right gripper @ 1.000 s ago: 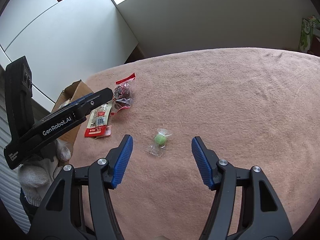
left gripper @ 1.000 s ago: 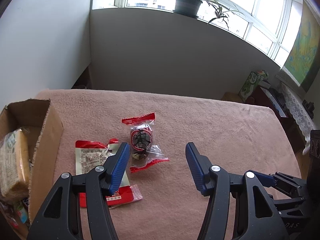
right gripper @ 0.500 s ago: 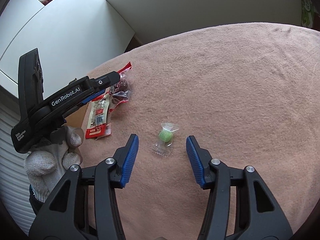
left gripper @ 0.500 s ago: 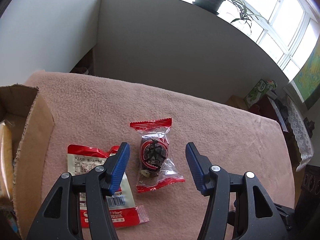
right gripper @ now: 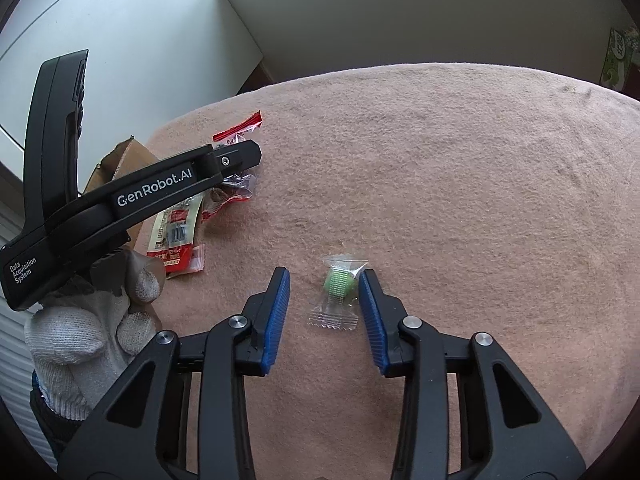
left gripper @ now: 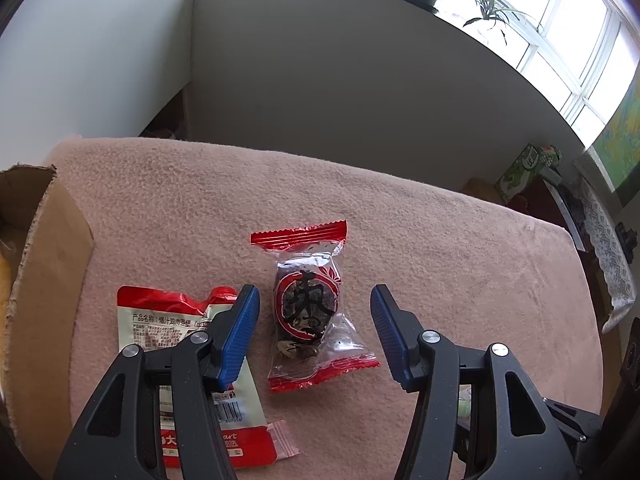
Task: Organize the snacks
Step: 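Grasp the red-wrapped dark candy with the left tool while the right tool grips the small green candy, then lift the red-wrapped candy with the left tool while the right tool lifts the green candy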
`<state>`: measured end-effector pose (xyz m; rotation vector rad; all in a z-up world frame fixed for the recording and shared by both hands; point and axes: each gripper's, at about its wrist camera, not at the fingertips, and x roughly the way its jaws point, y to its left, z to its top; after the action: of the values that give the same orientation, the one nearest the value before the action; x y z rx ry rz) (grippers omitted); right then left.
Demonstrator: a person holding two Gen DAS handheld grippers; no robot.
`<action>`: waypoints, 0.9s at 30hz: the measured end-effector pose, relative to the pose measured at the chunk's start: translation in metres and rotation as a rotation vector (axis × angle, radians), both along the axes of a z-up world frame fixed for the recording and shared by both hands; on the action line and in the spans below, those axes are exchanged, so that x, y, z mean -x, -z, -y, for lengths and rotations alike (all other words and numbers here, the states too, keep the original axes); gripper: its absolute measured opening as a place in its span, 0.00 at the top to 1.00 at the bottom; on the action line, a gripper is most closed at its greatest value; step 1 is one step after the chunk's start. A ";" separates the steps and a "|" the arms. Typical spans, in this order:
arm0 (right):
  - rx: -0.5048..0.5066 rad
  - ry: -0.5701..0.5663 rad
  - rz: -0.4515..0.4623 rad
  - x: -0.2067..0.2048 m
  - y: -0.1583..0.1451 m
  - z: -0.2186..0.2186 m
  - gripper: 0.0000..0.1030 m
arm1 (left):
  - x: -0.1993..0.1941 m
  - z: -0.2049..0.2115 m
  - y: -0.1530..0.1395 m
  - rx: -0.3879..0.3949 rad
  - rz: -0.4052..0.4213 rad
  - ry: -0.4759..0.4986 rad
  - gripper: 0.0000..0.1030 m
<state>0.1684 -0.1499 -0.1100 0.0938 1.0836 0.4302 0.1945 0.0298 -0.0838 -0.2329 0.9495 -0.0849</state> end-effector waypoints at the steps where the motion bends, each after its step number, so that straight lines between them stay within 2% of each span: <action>1: 0.027 -0.003 0.014 0.001 0.000 -0.005 0.69 | -0.001 0.000 0.001 -0.004 -0.002 0.001 0.50; 2: 0.048 -0.008 0.026 0.003 0.000 -0.007 0.71 | -0.002 0.001 0.004 -0.005 -0.009 0.005 0.57; 4: 0.080 -0.014 0.044 0.004 0.001 -0.012 0.74 | -0.003 0.001 0.005 -0.008 -0.013 0.004 0.63; 8: 0.106 -0.024 0.059 0.005 0.000 -0.007 0.79 | -0.002 0.000 0.004 -0.009 -0.003 0.000 0.67; 18: 0.078 -0.017 0.058 0.005 -0.001 0.006 0.82 | 0.007 0.003 -0.001 -0.029 0.027 0.010 0.69; 27: 0.060 -0.001 0.086 0.016 -0.015 0.016 0.82 | 0.020 0.010 -0.013 -0.035 0.066 0.025 0.69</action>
<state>0.1527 -0.1657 -0.0945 0.0217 1.0108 0.3990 0.1743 0.0194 -0.0704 -0.1845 0.8878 -0.0982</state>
